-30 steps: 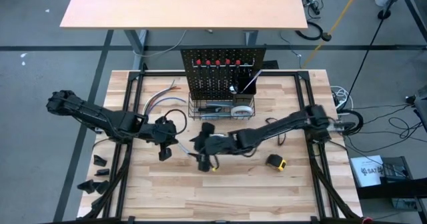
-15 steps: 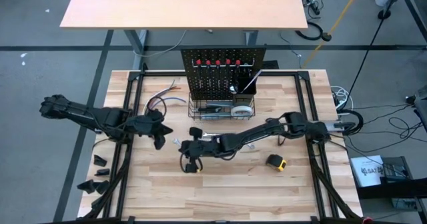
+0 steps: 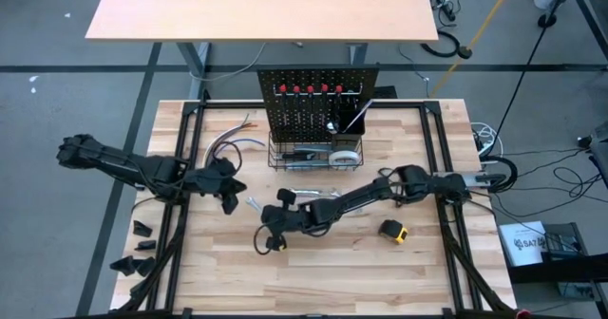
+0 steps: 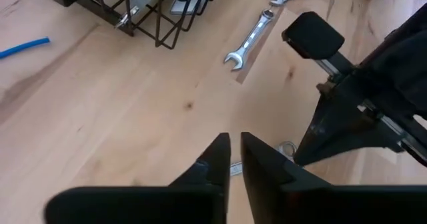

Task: Hang tools onto peg board
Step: Put the wrench into the pegboard bin

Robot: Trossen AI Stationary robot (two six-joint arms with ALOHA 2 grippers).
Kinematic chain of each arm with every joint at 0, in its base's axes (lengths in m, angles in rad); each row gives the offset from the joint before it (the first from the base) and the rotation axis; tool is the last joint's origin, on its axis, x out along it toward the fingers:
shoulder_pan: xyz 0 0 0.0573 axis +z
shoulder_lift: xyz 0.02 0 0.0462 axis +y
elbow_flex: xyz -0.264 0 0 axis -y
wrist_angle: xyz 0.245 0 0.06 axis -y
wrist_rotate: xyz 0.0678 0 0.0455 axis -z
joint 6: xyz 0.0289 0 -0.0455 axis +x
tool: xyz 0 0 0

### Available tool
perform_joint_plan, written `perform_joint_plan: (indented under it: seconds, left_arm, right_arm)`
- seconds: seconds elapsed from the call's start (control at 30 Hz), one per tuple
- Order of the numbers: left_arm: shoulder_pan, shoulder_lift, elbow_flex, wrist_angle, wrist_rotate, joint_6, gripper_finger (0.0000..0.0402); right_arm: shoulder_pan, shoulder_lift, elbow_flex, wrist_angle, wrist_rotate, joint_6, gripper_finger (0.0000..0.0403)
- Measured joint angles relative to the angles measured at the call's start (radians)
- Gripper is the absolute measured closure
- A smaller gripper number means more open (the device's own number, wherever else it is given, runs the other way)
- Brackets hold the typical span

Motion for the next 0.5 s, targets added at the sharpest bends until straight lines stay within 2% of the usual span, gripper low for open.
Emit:
perform_joint_plan:
  seconds: [0.27,0.5]
  left_arm:
    - [0.000,0.044,0.000,0.002,0.005,0.026,0.0303]
    - [0.000,0.069,0.000,0.004,0.007,0.054,0.0288]
  right_arm:
    - [0.015,0.002,0.000,-0.053,0.024,0.020,0.0402]
    - [0.013,0.002,0.000,-0.068,0.031,0.043,0.0403]
